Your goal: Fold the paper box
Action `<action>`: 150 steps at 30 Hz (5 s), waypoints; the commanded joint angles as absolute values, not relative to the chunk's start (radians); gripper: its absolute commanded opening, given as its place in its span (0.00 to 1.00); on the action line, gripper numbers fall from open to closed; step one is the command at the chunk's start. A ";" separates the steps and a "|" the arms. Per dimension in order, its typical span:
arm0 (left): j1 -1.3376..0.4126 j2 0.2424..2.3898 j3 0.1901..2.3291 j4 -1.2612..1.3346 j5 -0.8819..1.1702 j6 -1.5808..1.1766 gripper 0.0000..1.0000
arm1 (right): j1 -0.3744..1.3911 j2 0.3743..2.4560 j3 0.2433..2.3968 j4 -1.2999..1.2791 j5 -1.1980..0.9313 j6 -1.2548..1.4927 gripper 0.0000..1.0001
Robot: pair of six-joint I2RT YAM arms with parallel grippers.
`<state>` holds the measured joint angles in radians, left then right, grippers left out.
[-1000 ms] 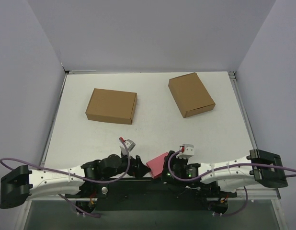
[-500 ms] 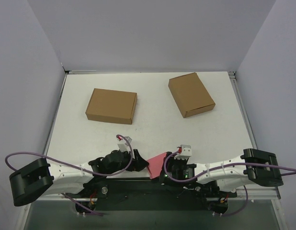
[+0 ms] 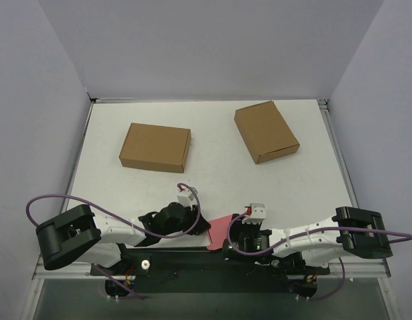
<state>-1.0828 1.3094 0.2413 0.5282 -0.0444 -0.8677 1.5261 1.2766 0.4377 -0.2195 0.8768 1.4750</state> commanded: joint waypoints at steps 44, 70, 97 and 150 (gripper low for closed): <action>-1.065 1.316 0.532 0.249 0.129 -0.476 0.85 | 1.539 1.143 0.468 -0.322 0.666 1.052 0.72; -1.066 1.445 0.443 0.337 0.054 -0.396 0.73 | 1.086 0.893 0.296 -0.115 0.203 0.865 0.78; -1.065 1.235 0.149 0.729 0.064 -0.463 0.63 | 1.006 1.258 0.035 0.750 -0.158 1.140 0.71; -0.994 0.597 0.187 0.063 0.000 -0.860 0.97 | 1.060 0.941 -0.040 0.446 -0.023 1.195 0.07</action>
<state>-1.0145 0.6559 0.1471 0.1665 -0.0505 -0.7376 1.0657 1.0077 0.0776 0.5419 0.0032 1.1782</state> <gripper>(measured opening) 0.972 0.355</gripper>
